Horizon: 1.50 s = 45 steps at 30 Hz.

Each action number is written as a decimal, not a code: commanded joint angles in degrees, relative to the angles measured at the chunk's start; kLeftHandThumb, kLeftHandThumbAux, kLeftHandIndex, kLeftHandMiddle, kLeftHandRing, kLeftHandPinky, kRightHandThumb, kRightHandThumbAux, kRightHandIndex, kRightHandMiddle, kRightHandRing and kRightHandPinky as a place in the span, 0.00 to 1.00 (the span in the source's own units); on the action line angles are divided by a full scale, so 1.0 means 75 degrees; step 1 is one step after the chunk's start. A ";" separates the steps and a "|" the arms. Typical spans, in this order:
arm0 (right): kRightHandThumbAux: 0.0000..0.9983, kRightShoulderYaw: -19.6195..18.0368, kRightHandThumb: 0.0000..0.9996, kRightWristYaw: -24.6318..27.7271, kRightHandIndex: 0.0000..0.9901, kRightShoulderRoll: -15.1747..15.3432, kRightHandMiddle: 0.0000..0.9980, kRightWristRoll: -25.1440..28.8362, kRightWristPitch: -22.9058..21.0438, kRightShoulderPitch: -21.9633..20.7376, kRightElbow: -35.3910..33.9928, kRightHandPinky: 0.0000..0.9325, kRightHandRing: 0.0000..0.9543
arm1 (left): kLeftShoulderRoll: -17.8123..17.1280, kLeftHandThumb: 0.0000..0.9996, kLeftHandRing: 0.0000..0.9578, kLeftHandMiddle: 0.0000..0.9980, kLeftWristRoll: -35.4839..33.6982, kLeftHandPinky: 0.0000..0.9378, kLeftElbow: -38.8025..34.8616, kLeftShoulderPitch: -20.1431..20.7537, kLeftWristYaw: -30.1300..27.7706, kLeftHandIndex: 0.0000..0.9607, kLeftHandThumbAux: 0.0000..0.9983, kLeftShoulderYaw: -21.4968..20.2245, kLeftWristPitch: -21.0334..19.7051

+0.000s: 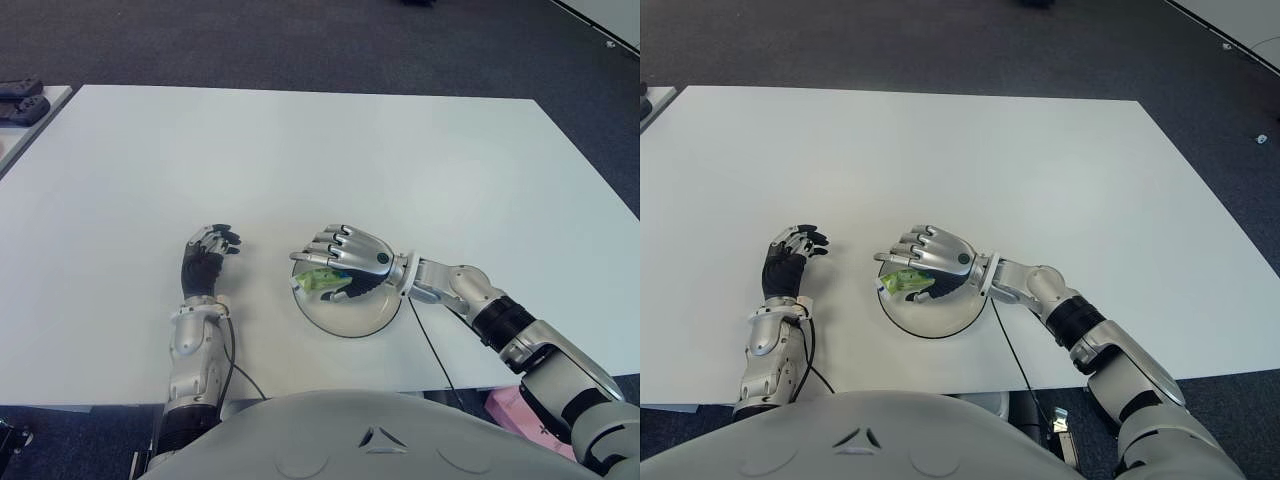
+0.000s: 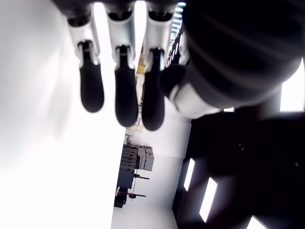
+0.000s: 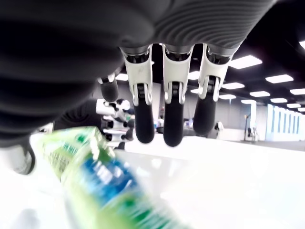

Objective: Put the toothpaste on the table into the plate.

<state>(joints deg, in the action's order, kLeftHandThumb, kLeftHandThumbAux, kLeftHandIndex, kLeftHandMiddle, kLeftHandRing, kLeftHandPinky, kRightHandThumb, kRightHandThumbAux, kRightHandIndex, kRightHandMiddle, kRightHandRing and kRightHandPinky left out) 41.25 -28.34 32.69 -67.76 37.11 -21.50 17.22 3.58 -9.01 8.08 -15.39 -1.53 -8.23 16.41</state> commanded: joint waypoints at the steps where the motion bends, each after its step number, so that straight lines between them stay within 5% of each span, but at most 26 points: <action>1: 0.38 -0.0093 0.28 0.0112 0.00 0.0115 0.00 -0.0030 -0.0141 0.0158 -0.0164 0.00 0.00 | 0.0030 0.71 0.52 0.52 0.0000 0.51 0.0132 -0.0023 0.0036 0.45 0.73 -0.0001 -0.0167; 15: 0.42 -0.0643 0.12 0.0324 0.00 0.0232 0.00 0.0597 -0.0045 0.0371 -0.0549 0.00 0.00 | 0.0049 0.71 0.53 0.51 0.0042 0.51 0.0064 -0.0015 0.0135 0.44 0.73 -0.0001 -0.0378; 25: 0.40 -0.1200 0.12 0.0216 0.00 0.0148 0.00 0.1359 0.0140 0.0574 -0.0508 0.00 0.00 | -0.0009 0.71 0.53 0.52 0.0115 0.51 0.0136 -0.0009 0.0054 0.44 0.73 0.0015 -0.0243; 28: 0.42 -0.1379 0.13 0.0120 0.00 0.0035 0.00 0.1517 0.0054 0.0698 -0.0510 0.00 0.00 | -0.0017 0.71 0.52 0.51 0.0113 0.50 0.0161 0.0001 0.0043 0.44 0.73 0.0008 -0.0227; 37: 0.55 -0.2336 0.12 0.0424 0.00 -0.0708 0.00 0.3951 0.0322 0.1438 -0.0123 0.00 0.00 | -0.0024 0.71 0.52 0.51 0.0146 0.51 0.0184 -0.0007 0.0053 0.44 0.73 0.0016 -0.0192; 45: 0.74 -0.3110 0.09 0.0274 0.04 -0.1452 0.05 0.4951 0.0306 0.2081 -0.0302 0.14 0.05 | -0.0039 0.71 0.52 0.51 0.0048 0.50 0.0200 0.0005 -0.0013 0.44 0.73 -0.0010 -0.0198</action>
<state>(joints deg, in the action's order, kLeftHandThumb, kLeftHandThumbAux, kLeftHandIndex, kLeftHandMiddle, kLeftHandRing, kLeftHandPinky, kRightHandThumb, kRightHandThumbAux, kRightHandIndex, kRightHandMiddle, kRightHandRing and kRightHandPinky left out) 20.46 -26.10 24.10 -34.46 39.85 -8.31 15.36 3.13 -8.43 8.20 -14.96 -1.53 -8.20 15.77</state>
